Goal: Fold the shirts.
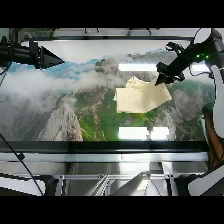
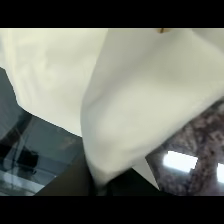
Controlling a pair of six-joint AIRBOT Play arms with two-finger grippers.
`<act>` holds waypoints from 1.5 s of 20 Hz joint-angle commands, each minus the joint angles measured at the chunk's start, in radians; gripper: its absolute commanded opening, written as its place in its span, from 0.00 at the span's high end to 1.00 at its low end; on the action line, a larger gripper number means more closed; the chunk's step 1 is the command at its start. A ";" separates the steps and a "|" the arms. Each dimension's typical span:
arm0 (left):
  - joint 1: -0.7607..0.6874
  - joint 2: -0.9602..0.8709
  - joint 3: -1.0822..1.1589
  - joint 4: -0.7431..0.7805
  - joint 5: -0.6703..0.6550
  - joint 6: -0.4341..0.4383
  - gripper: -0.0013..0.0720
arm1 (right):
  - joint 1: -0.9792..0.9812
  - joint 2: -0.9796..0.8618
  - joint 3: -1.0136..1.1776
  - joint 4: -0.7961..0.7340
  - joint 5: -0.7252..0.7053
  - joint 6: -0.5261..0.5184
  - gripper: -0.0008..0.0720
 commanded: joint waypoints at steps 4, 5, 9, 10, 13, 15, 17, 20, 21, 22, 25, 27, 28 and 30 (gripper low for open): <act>-0.024 0.000 0.000 0.003 0.000 0.000 0.97 | -0.013 0.003 -0.011 -0.032 0.003 0.060 0.96; -0.023 0.000 0.000 0.003 0.000 0.000 0.97 | -0.013 0.003 -0.011 -0.032 -0.002 0.060 0.96; -0.008 0.000 0.000 0.002 -0.037 0.000 0.97 | -0.014 0.005 -0.011 -0.032 -0.017 0.059 0.96; -0.008 0.000 0.000 0.003 -0.054 0.000 0.97 | -0.015 0.007 -0.009 -0.032 -0.016 0.058 0.96; -0.003 0.000 0.000 0.003 -0.071 0.000 0.97 | -0.085 0.035 0.025 0.026 -0.018 0.056 0.96; -0.002 0.000 0.000 0.003 -0.075 0.002 0.97 | -0.158 0.082 0.026 0.096 -0.006 0.059 0.96; -0.002 0.000 0.000 0.002 -0.075 0.027 0.97 | -0.234 0.142 0.026 0.100 0.005 0.043 0.97; 0.011 0.000 0.000 0.002 -0.085 0.029 0.97 | -0.445 0.233 0.027 0.104 -0.029 0.078 0.97; 0.015 0.000 0.000 0.003 -0.093 0.029 0.97 | -0.530 0.261 0.027 0.104 -0.024 0.079 0.97; 0.024 0.000 0.000 0.002 -0.105 0.029 0.97 | -0.615 0.291 0.027 0.104 0.001 0.105 0.97; 0.034 0.000 0.000 0.003 -0.112 0.029 0.97 | -0.861 0.397 0.015 0.115 0.117 0.150 0.96; 0.034 0.000 -0.002 0.002 -0.111 0.043 0.97 | -0.980 0.489 -0.020 0.083 0.117 0.157 0.96; 0.029 0.000 -0.004 0.002 -0.112 0.062 0.97 | -1.040 0.528 -0.038 0.046 0.117 0.158 0.96; 0.027 0.000 -0.037 0.000 -0.107 0.075 0.97 | -1.152 0.600 -0.100 -0.029 0.117 0.153 0.96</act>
